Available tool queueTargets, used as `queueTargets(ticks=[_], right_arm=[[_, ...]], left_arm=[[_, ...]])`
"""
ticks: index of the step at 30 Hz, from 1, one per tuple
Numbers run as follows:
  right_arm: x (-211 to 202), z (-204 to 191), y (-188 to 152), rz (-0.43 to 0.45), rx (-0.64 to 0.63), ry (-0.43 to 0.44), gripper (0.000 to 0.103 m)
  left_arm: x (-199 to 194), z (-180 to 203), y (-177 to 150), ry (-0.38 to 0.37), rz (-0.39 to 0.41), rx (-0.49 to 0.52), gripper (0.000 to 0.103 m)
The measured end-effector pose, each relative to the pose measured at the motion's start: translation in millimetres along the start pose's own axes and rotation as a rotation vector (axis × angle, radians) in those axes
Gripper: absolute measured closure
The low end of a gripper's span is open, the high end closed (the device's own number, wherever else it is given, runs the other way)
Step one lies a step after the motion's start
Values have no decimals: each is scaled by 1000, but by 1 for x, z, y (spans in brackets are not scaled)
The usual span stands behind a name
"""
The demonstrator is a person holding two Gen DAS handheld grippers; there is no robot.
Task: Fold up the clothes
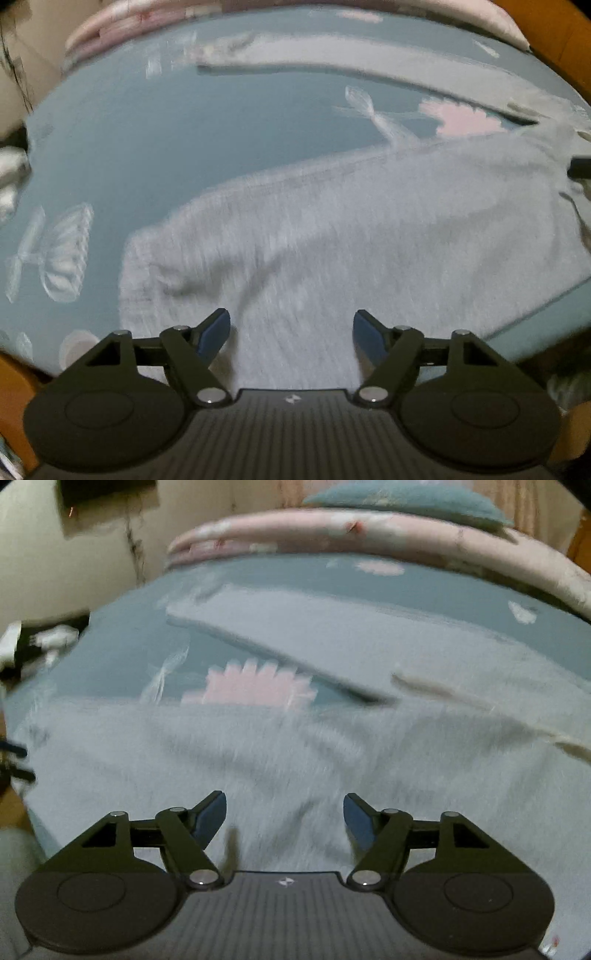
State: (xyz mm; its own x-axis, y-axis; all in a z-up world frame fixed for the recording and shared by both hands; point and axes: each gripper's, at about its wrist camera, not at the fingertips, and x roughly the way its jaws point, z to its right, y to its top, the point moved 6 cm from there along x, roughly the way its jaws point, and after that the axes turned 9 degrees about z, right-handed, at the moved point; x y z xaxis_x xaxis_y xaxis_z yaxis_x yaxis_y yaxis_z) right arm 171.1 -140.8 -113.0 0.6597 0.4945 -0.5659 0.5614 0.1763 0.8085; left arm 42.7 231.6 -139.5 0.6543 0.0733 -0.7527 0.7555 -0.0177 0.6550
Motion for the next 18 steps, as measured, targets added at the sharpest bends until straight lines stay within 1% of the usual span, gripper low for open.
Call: queueTargets(ticks=[2,5,7,8,10,12,13,16,17,18], right_arm=[[3,16,16,60,48,-41,29],[26,41,24,76,120,-123,29],[45,45,17,20,165,-121,28],[53,46,14,-5,184,-117,26],[46,36,10,-12,154,-57,26],[30,31,8,-10,159,1,27],[20,34,7,8,160,-5,27],[-2,49,5,41,184,-42,27],[-9,55,4,49,195,-57,27],[-15,61,3,57,206,-71,27]], left_arm=[[-3,9,16,-42,42,-3,29],[-2,29,37,-84,78,28,28],[1,44,48,-105,93,56,28],[1,53,55,-134,105,60,28],[2,71,71,-201,139,55,28],[4,90,90,-291,172,31,29],[7,100,102,-345,185,10,29],[25,139,141,-545,208,-110,28],[36,155,155,-621,200,-160,28],[48,169,164,-676,185,-201,28]])
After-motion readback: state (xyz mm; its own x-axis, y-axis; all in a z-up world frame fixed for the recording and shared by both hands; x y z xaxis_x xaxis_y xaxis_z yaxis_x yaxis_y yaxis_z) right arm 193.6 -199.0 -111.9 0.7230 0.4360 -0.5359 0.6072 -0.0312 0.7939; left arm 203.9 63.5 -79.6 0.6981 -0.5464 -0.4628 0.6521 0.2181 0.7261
